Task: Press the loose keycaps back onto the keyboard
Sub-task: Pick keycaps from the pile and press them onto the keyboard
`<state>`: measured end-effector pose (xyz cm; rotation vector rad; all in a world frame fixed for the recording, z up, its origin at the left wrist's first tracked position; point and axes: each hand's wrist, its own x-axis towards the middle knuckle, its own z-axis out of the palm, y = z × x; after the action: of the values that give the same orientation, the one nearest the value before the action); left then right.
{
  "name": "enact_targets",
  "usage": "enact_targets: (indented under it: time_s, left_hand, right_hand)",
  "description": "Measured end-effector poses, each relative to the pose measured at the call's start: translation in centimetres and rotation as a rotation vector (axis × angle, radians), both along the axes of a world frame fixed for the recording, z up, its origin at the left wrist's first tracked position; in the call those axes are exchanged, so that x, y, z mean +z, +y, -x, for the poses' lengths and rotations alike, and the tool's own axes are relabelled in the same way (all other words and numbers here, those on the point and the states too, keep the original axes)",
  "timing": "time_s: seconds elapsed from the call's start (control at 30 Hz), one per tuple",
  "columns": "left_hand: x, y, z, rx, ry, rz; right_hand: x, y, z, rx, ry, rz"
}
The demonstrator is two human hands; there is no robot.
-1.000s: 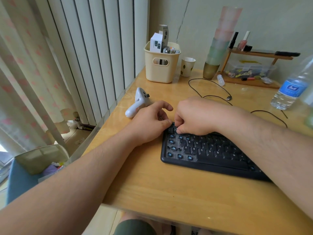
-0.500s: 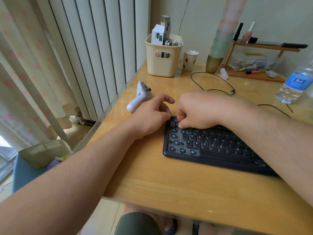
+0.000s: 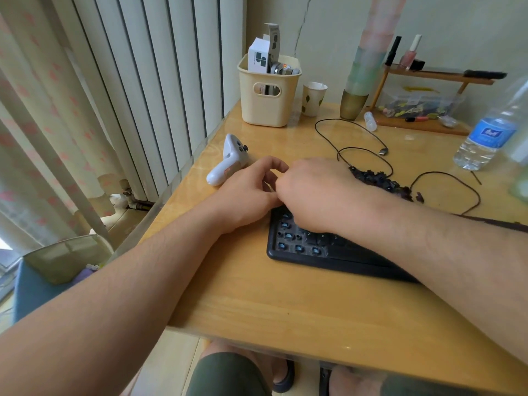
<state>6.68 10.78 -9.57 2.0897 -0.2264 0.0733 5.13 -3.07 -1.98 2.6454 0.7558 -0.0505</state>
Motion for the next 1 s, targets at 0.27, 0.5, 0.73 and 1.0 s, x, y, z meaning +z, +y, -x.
enact_targets:
  time_s: [0.27, 0.5, 0.73, 1.0]
  left_hand:
    - [-0.5, 0.1, -0.6, 0.024, 0.013, 0.039]
    - [-0.5, 0.1, -0.8, 0.037, 0.015, 0.081]
    - [-0.5, 0.0, -0.6, 0.045, 0.011, 0.029]
    - [-0.1, 0.1, -0.8, 0.102, 0.056, 0.24]
  right_hand:
    - [-0.3, -4.6, -0.5, -0.018, 0.211, -0.168]
    - [-1.1, -7.6, -0.6, -0.067, 0.174, -0.489]
    - [-2.2, -7.6, -1.2, -0.056, 0.113, -0.596]
    - [-3.1, -8.6, -6.7, -0.093, 0.156, -0.523]
